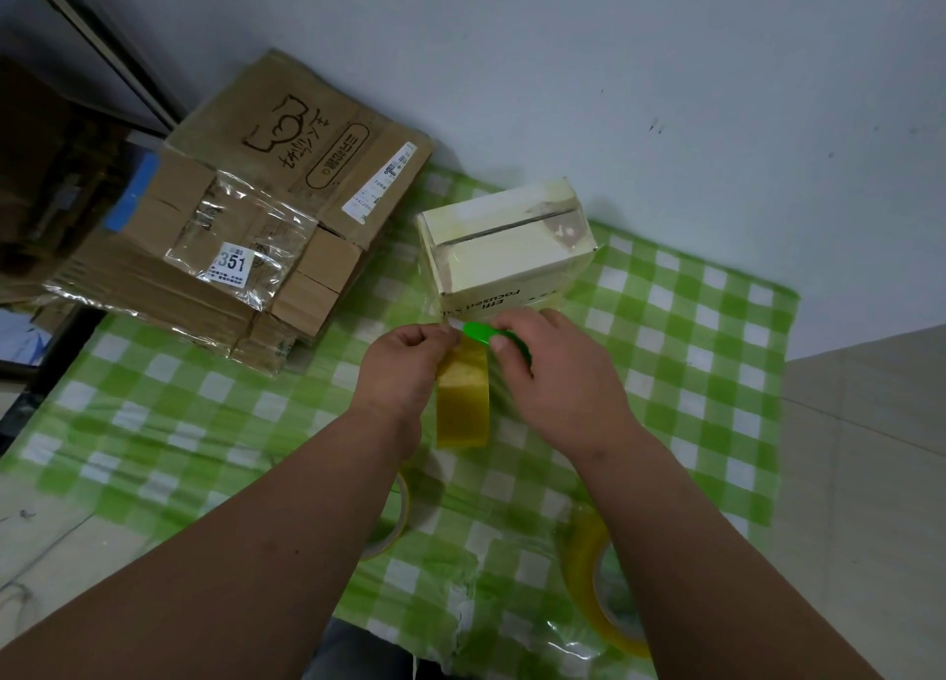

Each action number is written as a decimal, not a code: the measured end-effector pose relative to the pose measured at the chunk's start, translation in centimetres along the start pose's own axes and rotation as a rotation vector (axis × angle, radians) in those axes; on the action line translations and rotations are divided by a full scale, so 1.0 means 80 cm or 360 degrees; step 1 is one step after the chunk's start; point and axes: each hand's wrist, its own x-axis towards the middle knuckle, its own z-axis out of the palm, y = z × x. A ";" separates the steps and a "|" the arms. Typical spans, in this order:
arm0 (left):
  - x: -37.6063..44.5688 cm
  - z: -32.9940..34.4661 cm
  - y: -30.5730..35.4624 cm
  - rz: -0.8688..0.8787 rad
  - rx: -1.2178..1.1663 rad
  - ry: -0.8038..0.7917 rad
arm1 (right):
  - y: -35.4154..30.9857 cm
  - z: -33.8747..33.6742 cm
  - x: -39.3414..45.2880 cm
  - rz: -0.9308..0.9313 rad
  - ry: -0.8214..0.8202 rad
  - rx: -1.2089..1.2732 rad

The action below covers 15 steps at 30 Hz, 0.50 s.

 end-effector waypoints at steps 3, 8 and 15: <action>-0.002 0.002 -0.002 0.0018 -0.0037 -0.0025 | -0.002 0.000 0.006 0.0034 -0.0008 -0.0055; -0.005 0.002 -0.006 0.0063 -0.0043 -0.0044 | -0.008 -0.005 0.013 0.0045 -0.0006 -0.0173; -0.004 0.001 -0.008 0.0062 -0.0065 0.0007 | -0.013 -0.012 0.013 0.0021 0.0070 -0.0315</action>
